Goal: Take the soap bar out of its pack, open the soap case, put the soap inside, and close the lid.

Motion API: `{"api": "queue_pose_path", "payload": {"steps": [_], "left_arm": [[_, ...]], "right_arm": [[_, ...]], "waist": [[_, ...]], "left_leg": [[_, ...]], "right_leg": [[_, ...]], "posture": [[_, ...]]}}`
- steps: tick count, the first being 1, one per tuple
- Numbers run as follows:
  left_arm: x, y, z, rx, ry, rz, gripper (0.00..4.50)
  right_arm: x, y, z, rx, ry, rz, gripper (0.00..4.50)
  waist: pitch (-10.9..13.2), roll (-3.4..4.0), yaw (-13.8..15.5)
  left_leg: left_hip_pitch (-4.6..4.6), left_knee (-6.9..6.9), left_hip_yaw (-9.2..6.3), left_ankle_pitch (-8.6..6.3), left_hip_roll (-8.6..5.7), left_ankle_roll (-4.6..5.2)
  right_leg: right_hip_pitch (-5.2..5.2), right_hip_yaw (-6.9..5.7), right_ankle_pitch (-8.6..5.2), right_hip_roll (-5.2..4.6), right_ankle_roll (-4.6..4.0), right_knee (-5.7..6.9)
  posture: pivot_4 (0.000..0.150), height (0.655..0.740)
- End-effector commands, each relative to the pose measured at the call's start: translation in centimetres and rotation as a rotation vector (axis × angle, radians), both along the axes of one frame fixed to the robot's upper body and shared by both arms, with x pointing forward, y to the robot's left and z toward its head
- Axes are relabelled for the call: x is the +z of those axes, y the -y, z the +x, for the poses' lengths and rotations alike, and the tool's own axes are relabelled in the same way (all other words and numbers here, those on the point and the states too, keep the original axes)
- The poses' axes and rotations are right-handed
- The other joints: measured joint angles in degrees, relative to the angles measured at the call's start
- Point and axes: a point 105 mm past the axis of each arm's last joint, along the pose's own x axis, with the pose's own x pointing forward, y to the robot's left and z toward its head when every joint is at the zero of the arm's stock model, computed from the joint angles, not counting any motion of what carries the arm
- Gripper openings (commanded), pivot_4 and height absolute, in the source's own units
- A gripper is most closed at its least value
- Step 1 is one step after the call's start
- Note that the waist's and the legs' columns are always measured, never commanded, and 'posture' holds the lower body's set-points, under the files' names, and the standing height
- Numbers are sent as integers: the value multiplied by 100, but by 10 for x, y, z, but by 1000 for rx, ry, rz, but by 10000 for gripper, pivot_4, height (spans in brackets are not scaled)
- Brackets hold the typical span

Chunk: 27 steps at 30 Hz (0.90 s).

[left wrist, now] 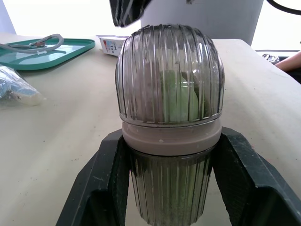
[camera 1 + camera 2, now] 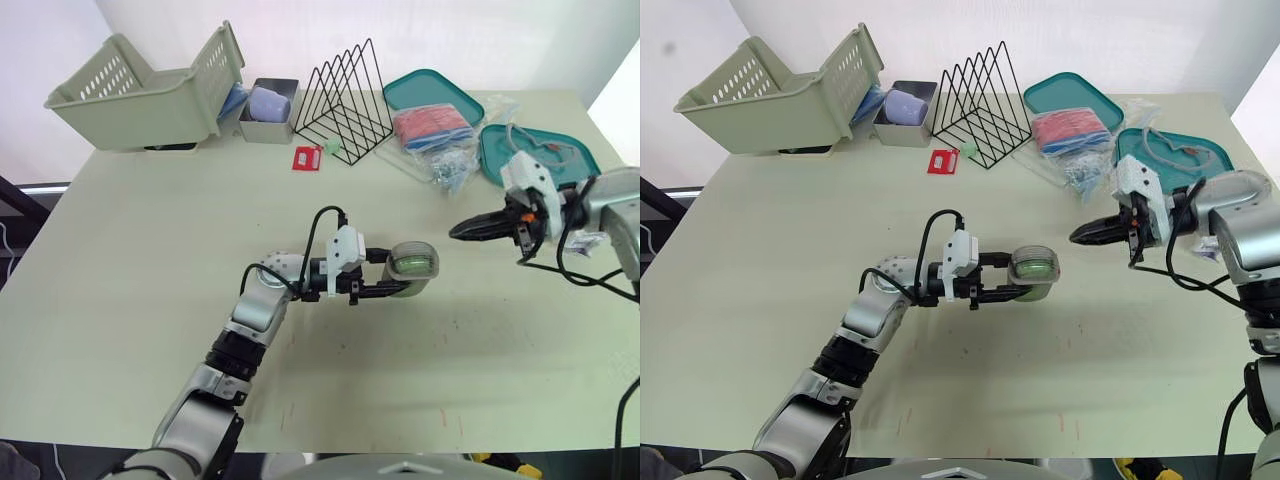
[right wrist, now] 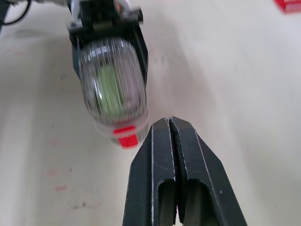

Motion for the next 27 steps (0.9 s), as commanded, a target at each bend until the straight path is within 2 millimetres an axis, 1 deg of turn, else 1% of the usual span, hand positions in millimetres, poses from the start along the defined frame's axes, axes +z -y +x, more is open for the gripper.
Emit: {"api": "queue_pose_path", "payload": {"steps": [1, 6, 8, 16, 27], "left_arm": [[9, 1, 1, -8, 39, -16, 20104], [9, 0, 0, -7, 38, -14, 20104], [9, 0, 0, -7, 38, -13, 20104], [9, -1, 1, -5, 41, -9, 20104], [9, 0, 1, -5, 45, -10, 20104]], "right_arm": [[26, -15, -11, 68, 50, 72, 209], [19, -24, -25, 128, 16, 54, 209], [16, -25, -27, 134, 9, 47, 209], [7, -22, -26, 130, 7, 6, 209], [-5, -27, -23, 134, 8, -14, 209]], "waist": [[0, 0, 1], [0, 0, 19], [0, 0, 20], [0, 0, 18], [0, 0, 18]], "left_leg": [[0, 0, -1, 0, 0, 0], [-1, 0, 0, 0, 0, 0], [-1, 0, -1, 0, 0, 0], [0, 0, 0, 0, 0, 0], [0, 0, 0, 0, 0, 0]], "right_leg": [[0, 0, 0, 0, 0, 0], [0, 0, 0, -1, 0, 0], [0, -1, 0, 0, 0, 0], [0, -1, 0, 0, 0, 1], [0, -1, 0, 0, 0, 0]], "posture": [[1500, 7400], [1500, 7400], [1500, 7400], [1500, 7400], [1500, 7400]]}}
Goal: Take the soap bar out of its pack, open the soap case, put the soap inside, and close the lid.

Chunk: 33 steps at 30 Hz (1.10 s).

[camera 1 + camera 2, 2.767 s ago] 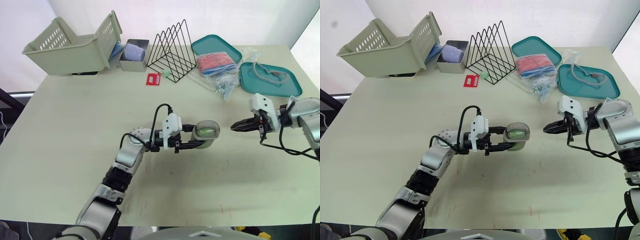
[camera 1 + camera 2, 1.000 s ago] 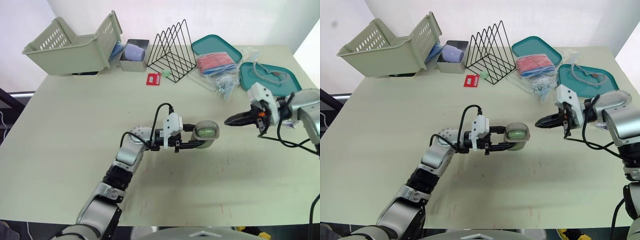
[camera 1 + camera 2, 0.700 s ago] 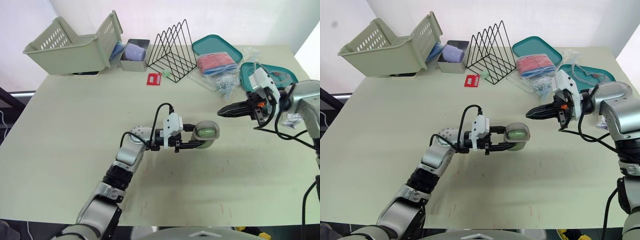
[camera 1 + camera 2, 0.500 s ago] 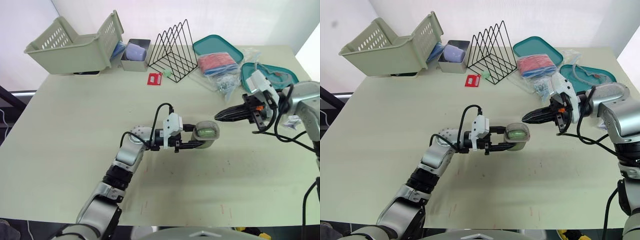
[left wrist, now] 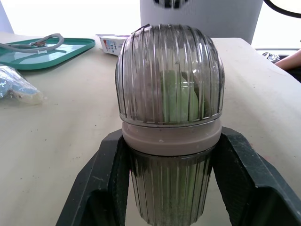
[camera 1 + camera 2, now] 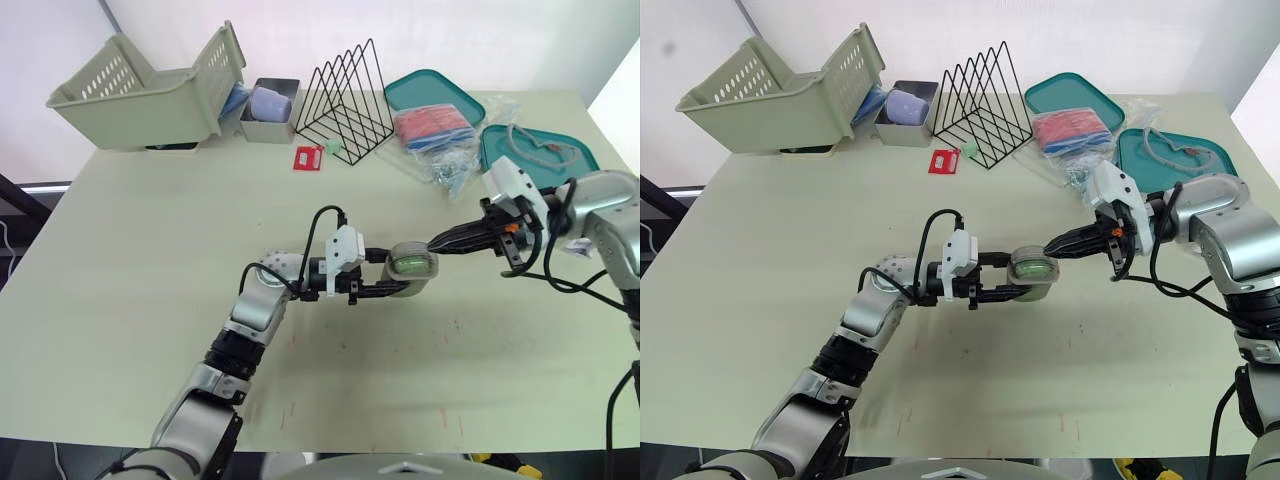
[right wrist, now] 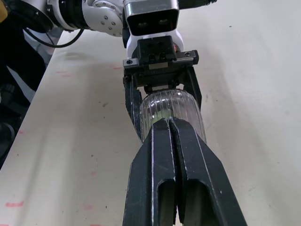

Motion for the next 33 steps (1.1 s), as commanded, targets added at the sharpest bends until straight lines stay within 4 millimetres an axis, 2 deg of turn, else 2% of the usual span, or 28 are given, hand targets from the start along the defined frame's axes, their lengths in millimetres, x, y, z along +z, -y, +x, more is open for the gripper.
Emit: {"api": "queue_pose_path", "payload": {"steps": [1, 33], "left_arm": [[9, 1, 0, -6, 41, -14, 20104], [11, -2, 2, 7, 45, -18, 20104]], "right_arm": [[2, -1, 0, 10, 36, -5, 209], [-37, -11, -5, 41, -5, -94, 209]], "waist": [[0, 0, 0], [-5, -3, -34]], "left_leg": [[0, 0, 0, 0, 0, 0], [13, 0, -2, 0, 1, 0]], "right_leg": [[0, 0, 0, 0, 0, 0], [8, 0, 0, 2, 0, 2]], "posture": [[1500, 7400], [1500, 7400]]}}
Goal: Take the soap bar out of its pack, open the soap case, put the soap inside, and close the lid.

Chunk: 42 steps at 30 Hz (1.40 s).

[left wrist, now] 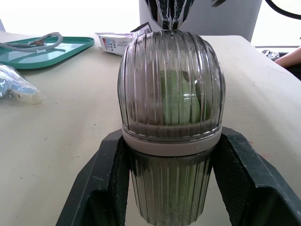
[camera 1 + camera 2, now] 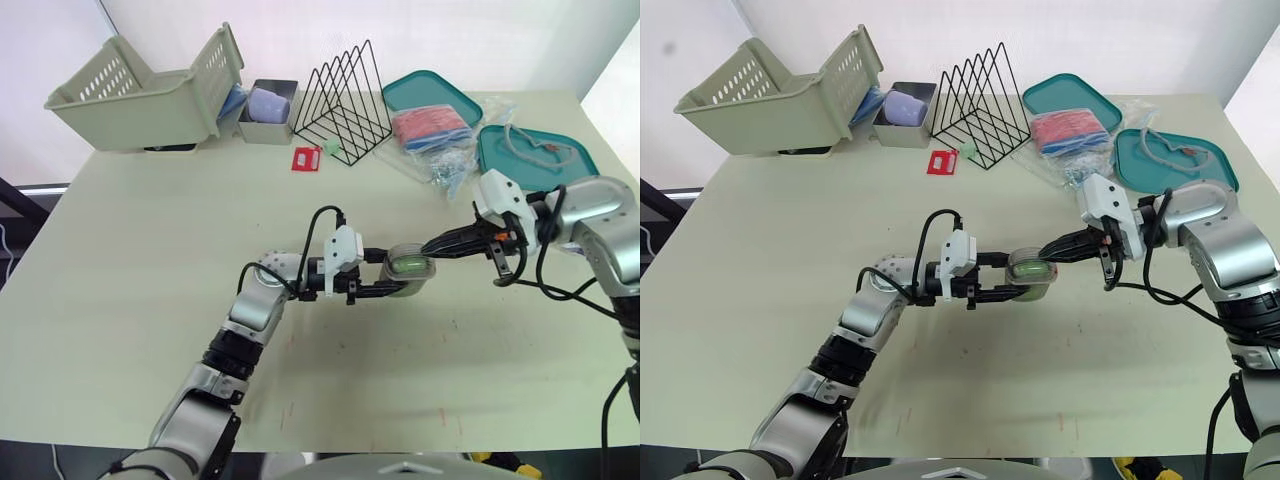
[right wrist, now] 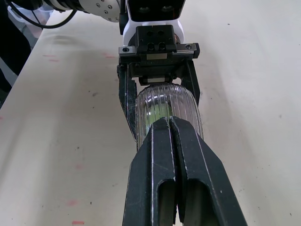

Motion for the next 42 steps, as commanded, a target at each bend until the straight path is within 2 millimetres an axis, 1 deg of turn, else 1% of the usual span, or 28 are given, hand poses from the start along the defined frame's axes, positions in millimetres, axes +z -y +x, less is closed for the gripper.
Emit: {"api": "queue_pose_path", "payload": {"steps": [1, 5, 7, 9, 13, 15, 16, 18, 20, 22, 23, 27, 29, 30, 31, 35, 38, 42], "left_arm": [[12, 1, 1, 3, 44, -28, 20104], [12, 1, 1, 5, 39, -32, 20104], [11, 0, 1, 5, 39, -29, 20104], [11, 0, 1, 4, 38, -26, 20104], [11, -1, 1, 1, 39, -22, 20104], [11, -1, 2, 0, 39, -21, 20104], [11, -1, 1, -1, 39, -21, 20104], [10, 0, 1, -3, 38, -20, 20104], [10, 0, 0, -3, 37, -19, 20104], [10, 0, 0, -2, 35, -18, 20104], [9, 0, 0, -2, 34, -18, 20104], [9, 0, -1, -2, 26, -20, 20104], [10, -1, 0, 0, 19, -30, 20104], [12, -1, 0, 1, 12, -37, 20104], [13, -1, 1, 2, 3, -45, 20104], [20, -1, 1, 6, -90, -89, 20104], [24, -3, 0, 4, -243, -123, 20104], [20, -8, -8, -12, -471, -98, 20104]], "right_arm": [[-26, -5, -6, 14, -77, -52, 209], [-17, -3, 1, -22, -48, 5, 209], [-11, 3, 13, -89, 17, 42, 209], [-4, 11, 24, -165, 55, 91, 209], [7, 30, 37, -299, 50, 165, 209], [8, 37, 41, -350, 34, 190, 209], [8, 39, 40, -351, 23, 209, 209], [4, 45, 38, -354, 31, 219, 209], [2, 51, 42, -392, 35, 247, 209], [-4, 54, 40, -392, 39, 243, 5325], [-8, 56, 37, -375, 48, 237, 8817], [-21, 61, 22, -289, 102, 257, 27014], [-31, 64, 11, -232, 139, 240, 38195], [-33, 65, 7, -210, 162, 244, 42467], [-35, 67, 4, -200, 168, 253, 44354], [-36, 74, -7, -164, 166, 296, 44354], [-32, 74, -15, -140, 135, 344, 44354], [-28, 72, -22, -126, 110, 394, 44354]], "waist": [[-2, -1, -3], [-3, -3, -2], [-3, -3, -7], [-3, -3, -13], [1, -3, 17], [1, -3, 17], [1, -3, 17], [1, -3, 16], [1, -3, 14], [1, -3, 11], [1, -3, 11], [1, -4, 17], [1, -4, 12], [1, -4, 9], [1, -4, 7], [1, -4, -8], [1, -4, -8], [2, -3, -11]], "left_leg": [[1, 0, 0, 0, 0, 0], [2, 0, 0, 0, 0, 0], [2, 0, 1, 0, 0, 0], [2, 0, 0, 0, 0, 0], [-7, 0, 1, 0, -1, 0], [-12, 0, 6, 0, -1, 0], [-12, -1, 5, 0, -1, 0], [-12, -1, 4, 0, -1, 0], [-10, -1, 4, 0, -1, 0], [-11, -1, 6, 0, -1, 0], [-11, -1, 7, 0, -1, 0], [-11, -1, 6, 0, -1, 0], [-10, 0, 8, 0, -1, 0], [-9, 0, 8, 0, -1, 0], [-9, 0, 8, 0, -1, 0], [-7, 0, 8, 0, -1, 0], [-7, 0, 7, 0, 0, 0], [-8, 0, 5, 0, 0, 0]], "right_leg": [[0, 0, 0, 0, 0, 0], [2, 0, 0, 0, 0, 1], [2, 0, 0, 0, 0, 0], [2, 0, 0, 1, 0, 1], [-3, -1, 0, -1, 0, -1], [-9, 3, 0, -3, 0, -2], [-9, 3, 0, -3, 0, -2], [-9, 3, 0, -2, 0, 0], [-8, 3, 0, -1, 0, 1], [-8, 4, 0, -2, 0, 0], [-8, 4, 0, -2, 0, 0], [-8, 4, 0, -1, 0, 0], [-8, 6, 0, -1, 1, 0], [-7, 6, 0, -1, 1, 0], [-6, 6, 0, -1, 1, 0], [-7, 7, 0, -1, 1, 2], [-7, 6, 0, 0, 1, 2], [-6, 6, 0, 0, 1, 2]], "posture": [[1500, 7400], [1500, 7400], [1500, 7400], [1500, 7400], [1500, 7400], [1500, 7400], [1500, 7400], [1500, 7400], [1500, 7400], [1500, 7400], [1500, 7400], [1500, 7400], [1500, 7400], [1500, 7400], [1500, 7400], [1500, 7400], [1500, 7400], [1500, 7400]]}}
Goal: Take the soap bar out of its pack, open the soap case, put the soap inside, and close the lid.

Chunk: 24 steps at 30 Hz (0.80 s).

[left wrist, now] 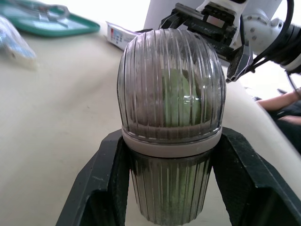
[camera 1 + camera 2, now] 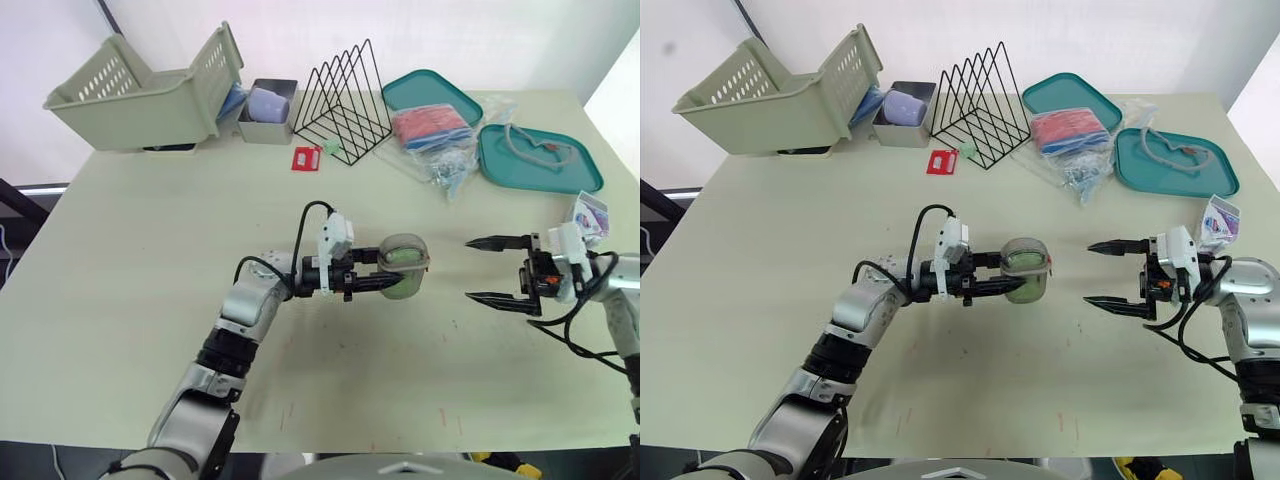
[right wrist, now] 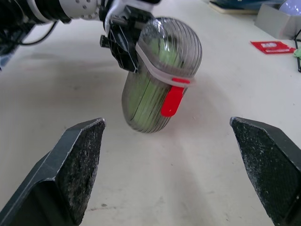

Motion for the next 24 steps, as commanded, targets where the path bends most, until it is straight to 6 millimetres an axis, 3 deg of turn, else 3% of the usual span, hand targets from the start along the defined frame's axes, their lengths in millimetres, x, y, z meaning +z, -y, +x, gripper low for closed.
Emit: {"api": "queue_pose_path", "payload": {"steps": [1, 7, 11, 16, 21, 23, 24], "left_arm": [[15, -1, -9, -45, -120, -26, 20104], [3, -6, -30, -81, -494, 64, 20104], [-6, -11, -31, -45, -698, 103, 20104], [-27, -18, -23, 48, -736, 209, 20104], [-29, -16, -17, 55, -761, 220, 20104], [-29, -16, -13, 65, -748, 233, 30054], [-30, -16, -12, 66, -740, 240, 32025]], "right_arm": [[16, 0, -7, 25, 45, 43, 44354], [12, -2, -14, 20, 42, 53, 44354], [10, -1, -12, -4, 48, 43, 44354], [8, -2, -11, -16, 48, 40, 44354], [6, -4, -14, -3, 34, 47, 44354], [5, -4, -14, -3, 29, 46, 45000], [5, -4, -14, -4, 27, 45, 45000]], "waist": [[0, 0, -6], [1, 0, -4], [1, 0, -2], [1, 0, -3], [0, 0, 5], [0, 0, 8], [0, 0, 7]], "left_leg": [[0, 0, 0, 0, 0, 0], [0, 0, -2, 0, 0, 0], [0, 1, -3, 0, 0, -1], [1, 0, -3, 2, 0, -3], [6, 0, -2, 5, 0, -9], [7, 0, -2, 5, -1, -9], [6, 1, -1, 5, -1, -9]], "right_leg": [[0, 0, 0, 0, 0, 0], [0, -1, 0, 0, 1, 0], [1, -2, 0, 0, 1, 1], [1, -2, 0, 0, 0, 0], [6, -2, 0, -1, 0, 0], [6, -3, 0, 0, 0, 0], [6, -2, 0, 0, 0, 0]], "posture": [[1500, 7400], [1500, 7400], [1500, 7400], [1500, 7400], [1500, 7400], [1500, 7400], [1500, 7400]]}}
